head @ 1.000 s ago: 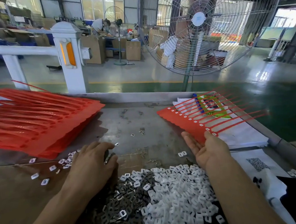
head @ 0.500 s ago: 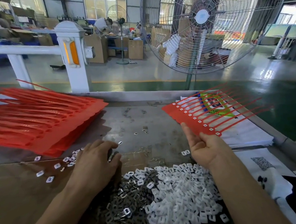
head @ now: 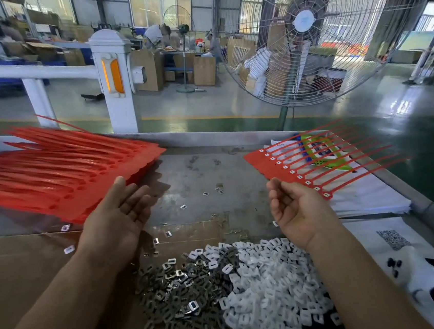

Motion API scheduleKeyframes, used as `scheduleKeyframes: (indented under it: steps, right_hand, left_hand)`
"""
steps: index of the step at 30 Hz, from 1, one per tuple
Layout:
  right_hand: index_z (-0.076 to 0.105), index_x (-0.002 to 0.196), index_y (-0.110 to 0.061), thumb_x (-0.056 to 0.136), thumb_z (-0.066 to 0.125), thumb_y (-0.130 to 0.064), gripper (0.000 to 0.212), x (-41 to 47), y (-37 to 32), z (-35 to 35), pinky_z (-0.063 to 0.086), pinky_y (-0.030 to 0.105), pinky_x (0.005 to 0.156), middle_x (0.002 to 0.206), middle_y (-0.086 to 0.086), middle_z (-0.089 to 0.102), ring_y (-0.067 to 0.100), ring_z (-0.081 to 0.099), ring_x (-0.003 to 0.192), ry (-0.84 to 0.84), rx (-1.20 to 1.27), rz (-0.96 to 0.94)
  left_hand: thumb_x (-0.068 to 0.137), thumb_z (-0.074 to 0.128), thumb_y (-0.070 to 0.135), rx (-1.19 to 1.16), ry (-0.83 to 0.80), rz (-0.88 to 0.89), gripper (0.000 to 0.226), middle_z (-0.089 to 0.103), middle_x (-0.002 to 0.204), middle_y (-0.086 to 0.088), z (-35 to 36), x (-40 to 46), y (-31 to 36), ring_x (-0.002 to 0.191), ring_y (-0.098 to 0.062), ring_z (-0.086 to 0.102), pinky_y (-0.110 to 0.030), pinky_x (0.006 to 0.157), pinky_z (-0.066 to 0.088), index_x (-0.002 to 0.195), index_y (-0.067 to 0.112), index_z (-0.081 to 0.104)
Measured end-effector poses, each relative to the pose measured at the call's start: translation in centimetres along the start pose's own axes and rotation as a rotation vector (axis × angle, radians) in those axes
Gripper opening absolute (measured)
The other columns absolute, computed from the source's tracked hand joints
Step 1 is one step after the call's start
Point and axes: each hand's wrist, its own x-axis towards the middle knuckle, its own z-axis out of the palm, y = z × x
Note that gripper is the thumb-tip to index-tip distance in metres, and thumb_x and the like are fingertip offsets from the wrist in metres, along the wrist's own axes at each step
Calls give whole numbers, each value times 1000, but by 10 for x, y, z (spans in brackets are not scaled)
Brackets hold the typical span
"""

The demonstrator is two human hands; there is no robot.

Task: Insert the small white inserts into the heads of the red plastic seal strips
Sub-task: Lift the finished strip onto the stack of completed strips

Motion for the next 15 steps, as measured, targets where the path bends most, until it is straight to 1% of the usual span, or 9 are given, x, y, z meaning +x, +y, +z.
scheduleKeyframes:
  steps: [3,4,7,10,12,15]
  right_hand:
    - [68,94,-4,105,50,-11,21,1,3,0,53,19,45,73,7,75,12,68,52,-1,-63,-9]
    - [68,95,-5,105,50,-11,21,1,4,0,53,19,45,73,7,75,12,68,52,-1,-79,-11]
    - [68,96,-6,105,51,-12,20,3,5,0,51,19,43,74,7,75,11,67,51,-4,-126,-11]
    - [68,98,-6,105,51,-12,19,4,7,-1,51,20,43,75,7,75,11,67,52,-8,-151,-14]
    - [68,98,-6,105,51,-13,19,4,7,0,50,20,43,76,7,75,11,66,52,-8,-170,-22]
    - [68,100,-6,105,52,-13,19,1,7,2,51,21,43,77,7,75,11,67,54,-34,-202,-27]
  left_hand:
    - [101,51,44,-131,28,-37,41,76,87,-8,-5,3,8,62,-11,68,-23,60,56,99,5,64]
    - [103,47,41,-140,38,-41,40,75,86,-7,-5,3,10,60,-11,67,-23,59,54,96,6,65]
    - [106,39,29,-129,49,-45,36,76,85,-7,-6,2,11,60,-11,66,-25,63,50,95,7,64]
    - [106,38,23,-132,20,-45,30,77,92,-8,-5,-2,12,58,-11,64,-24,63,48,99,7,63]
    - [105,40,25,-79,-11,-11,30,78,97,-6,-3,-5,12,59,-9,65,-24,66,48,98,10,65]
    - [103,45,31,41,-113,59,31,78,98,-2,6,-14,5,68,-9,67,-23,67,50,102,16,72]
